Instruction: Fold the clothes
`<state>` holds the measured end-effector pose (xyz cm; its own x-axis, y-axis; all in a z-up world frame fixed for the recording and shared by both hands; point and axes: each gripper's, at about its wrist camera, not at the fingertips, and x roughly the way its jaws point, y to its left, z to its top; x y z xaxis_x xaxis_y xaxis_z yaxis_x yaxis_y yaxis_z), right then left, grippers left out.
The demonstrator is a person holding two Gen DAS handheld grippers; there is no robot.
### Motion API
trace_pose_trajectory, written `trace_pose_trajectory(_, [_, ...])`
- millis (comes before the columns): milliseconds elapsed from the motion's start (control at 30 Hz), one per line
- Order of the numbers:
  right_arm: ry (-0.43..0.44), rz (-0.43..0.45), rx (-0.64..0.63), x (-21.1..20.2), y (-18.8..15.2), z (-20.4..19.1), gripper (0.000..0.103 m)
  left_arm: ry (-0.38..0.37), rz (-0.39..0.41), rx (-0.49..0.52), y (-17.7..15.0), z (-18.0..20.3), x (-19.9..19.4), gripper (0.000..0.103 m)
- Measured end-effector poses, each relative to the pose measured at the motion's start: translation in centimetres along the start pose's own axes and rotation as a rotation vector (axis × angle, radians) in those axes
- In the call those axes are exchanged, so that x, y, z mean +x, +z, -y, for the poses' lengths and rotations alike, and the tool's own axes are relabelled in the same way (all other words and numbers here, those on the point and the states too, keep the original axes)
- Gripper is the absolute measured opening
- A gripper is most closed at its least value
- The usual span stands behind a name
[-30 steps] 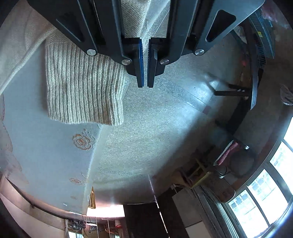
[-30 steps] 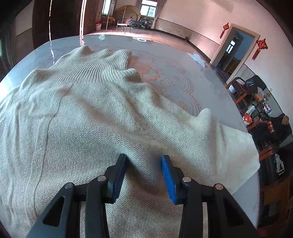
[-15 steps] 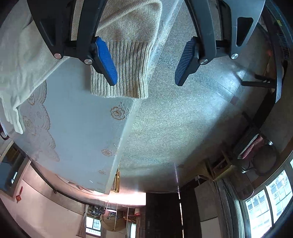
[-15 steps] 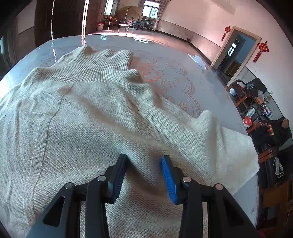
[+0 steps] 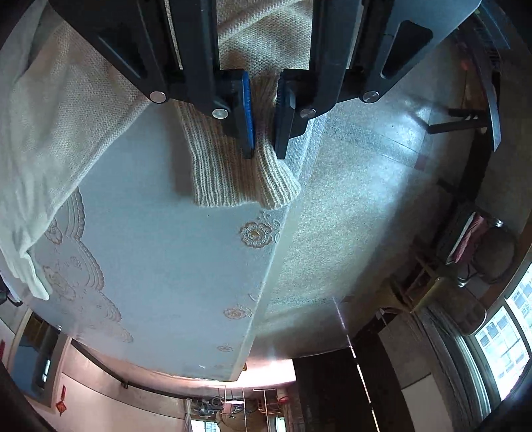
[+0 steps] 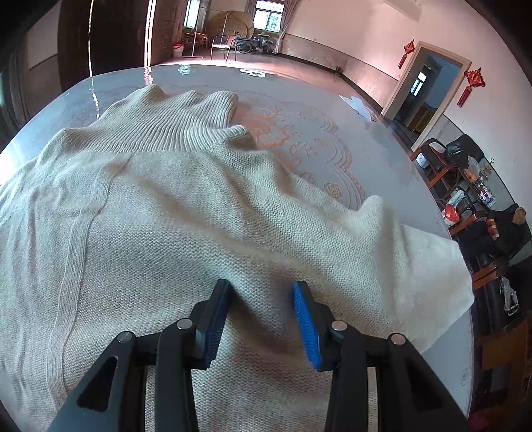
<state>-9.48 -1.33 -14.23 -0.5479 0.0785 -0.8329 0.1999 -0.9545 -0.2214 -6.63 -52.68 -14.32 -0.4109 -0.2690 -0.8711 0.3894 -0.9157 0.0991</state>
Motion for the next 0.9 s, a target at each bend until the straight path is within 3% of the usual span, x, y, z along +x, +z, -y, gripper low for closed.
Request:
trace_pose_trajectory(200, [0.002, -0.001, -0.003, 0.0, -0.3, -0.6, 0.039, 0.197, 0.045, -0.147, -1.1, -3.2, -3.3, 0.012])
trace_pose_trajectory(333, [0.002, 0.002, -0.004, 0.0, -0.5, -1.1, 0.039, 0.318, 0.021, -0.382, -3.3, -8.5, -7.1, 0.012])
trace_pose_trajectory(467, [0.000, 0.008, -0.009, 0.1, -0.9, -1.5, 0.039, 0.356, 0.007, -0.655, -6.0, -13.8, -11.1, 0.016])
trace_pose_trajectory(567, [0.001, 0.012, -0.011, 0.1, -1.1, -1.9, 0.039, 0.459, 0.028, -0.758, -5.7, -16.4, -13.2, 0.020])
trace_pose_trajectory(633, [-0.001, 0.014, -0.016, 0.2, -1.3, -2.1, 0.039, 0.614, 0.025, -0.714, -4.6, -17.3, -13.2, 0.065])
trace_pose_trajectory(667, [-0.002, 0.015, -0.018, 0.2, -1.4, -2.3, 0.039, 0.667, -0.004, -0.689, -4.1, -17.5, -12.8, 0.070])
trace_pose_trajectory(700, [-0.002, 0.015, -0.020, 0.2, -1.4, -2.4, 0.039, 0.683, -0.025, -0.678, -4.0, -17.5, -12.5, 0.070])
trace_pose_trajectory(800, [0.002, 0.016, -0.016, 0.3, -1.7, -2.7, 0.039, 0.664, 0.009, -0.621, -4.2, -15.0, -12.2, 0.070])
trace_pose_trajectory(900, [0.000, 0.020, -0.009, 0.3, -1.9, -3.1, 0.039, 0.624, 0.038, -0.453, -4.4, -9.6, -10.6, 0.071])
